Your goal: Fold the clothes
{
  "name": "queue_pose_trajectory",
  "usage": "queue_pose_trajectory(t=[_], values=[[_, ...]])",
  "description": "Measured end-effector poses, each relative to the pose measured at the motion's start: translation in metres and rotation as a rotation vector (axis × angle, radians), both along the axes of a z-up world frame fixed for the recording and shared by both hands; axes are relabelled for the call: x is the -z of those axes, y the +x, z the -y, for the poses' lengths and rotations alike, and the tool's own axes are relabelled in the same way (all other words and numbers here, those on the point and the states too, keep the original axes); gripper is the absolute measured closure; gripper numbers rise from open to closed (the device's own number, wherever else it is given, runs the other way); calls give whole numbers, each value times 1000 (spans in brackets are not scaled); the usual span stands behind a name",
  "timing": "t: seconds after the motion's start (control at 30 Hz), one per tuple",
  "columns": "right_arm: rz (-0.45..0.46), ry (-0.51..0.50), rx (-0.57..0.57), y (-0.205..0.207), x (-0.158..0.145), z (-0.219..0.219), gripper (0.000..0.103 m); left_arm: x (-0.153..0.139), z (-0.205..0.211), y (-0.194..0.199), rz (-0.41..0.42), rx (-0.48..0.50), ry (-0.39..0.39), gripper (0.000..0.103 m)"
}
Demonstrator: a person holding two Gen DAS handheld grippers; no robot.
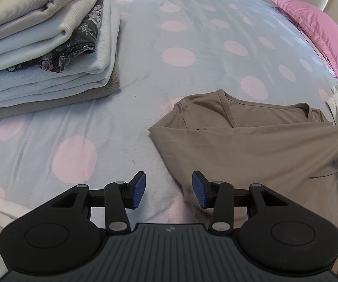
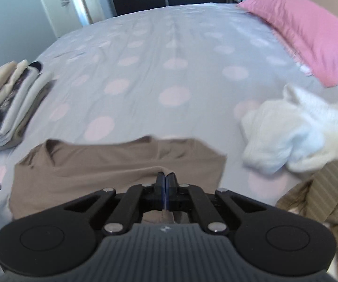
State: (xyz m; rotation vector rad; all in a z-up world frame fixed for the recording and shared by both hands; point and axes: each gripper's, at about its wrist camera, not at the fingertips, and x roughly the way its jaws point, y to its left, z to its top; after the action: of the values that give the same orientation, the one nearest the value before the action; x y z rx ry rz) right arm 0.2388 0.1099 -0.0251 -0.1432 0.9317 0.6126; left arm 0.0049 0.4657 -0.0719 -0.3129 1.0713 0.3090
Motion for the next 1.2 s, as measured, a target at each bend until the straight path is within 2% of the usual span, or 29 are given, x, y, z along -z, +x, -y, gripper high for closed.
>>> queue_pose_trajectory(t=[0.1, 0.33, 0.4, 0.43, 0.5, 0.53, 0.67, 0.73, 0.83, 0.97, 1.1, 1.2], values=[[-34, -34, 37, 18, 9, 0, 102, 1, 0, 1, 7, 2, 6, 62], [-72, -64, 103, 42, 53, 1, 102, 7, 2, 5, 26, 25, 18, 62], [-80, -69, 109, 45, 61, 1, 102, 9, 5, 6, 15, 59, 4, 62], [-83, -65, 106, 45, 63, 3, 101, 9, 7, 6, 8, 80, -3, 62], [-89, -57, 100, 45, 65, 5, 89, 11, 13, 3, -6, 120, 7, 62], [-88, -52, 93, 43, 64, 8, 87, 12, 16, 2, -13, 142, 13, 62], [-87, -52, 59, 31, 60, 20, 86, 18, 29, -4, -38, 233, 13, 62], [-91, -58, 37, 23, 60, 26, 81, 25, 37, -5, -55, 273, 11, 61], [-114, -52, 20, 12, 65, 35, 78, 34, 53, -1, -68, 325, 53, 61], [-141, -11, 22, 6, 69, 44, 74, 40, 65, 7, -80, 351, 119, 61], [-137, 9, 13, 9, 72, 40, 68, 43, 67, 5, -82, 360, 134, 63], [-144, 19, 9, 15, 77, 33, 68, 47, 67, 5, -91, 369, 145, 70]])
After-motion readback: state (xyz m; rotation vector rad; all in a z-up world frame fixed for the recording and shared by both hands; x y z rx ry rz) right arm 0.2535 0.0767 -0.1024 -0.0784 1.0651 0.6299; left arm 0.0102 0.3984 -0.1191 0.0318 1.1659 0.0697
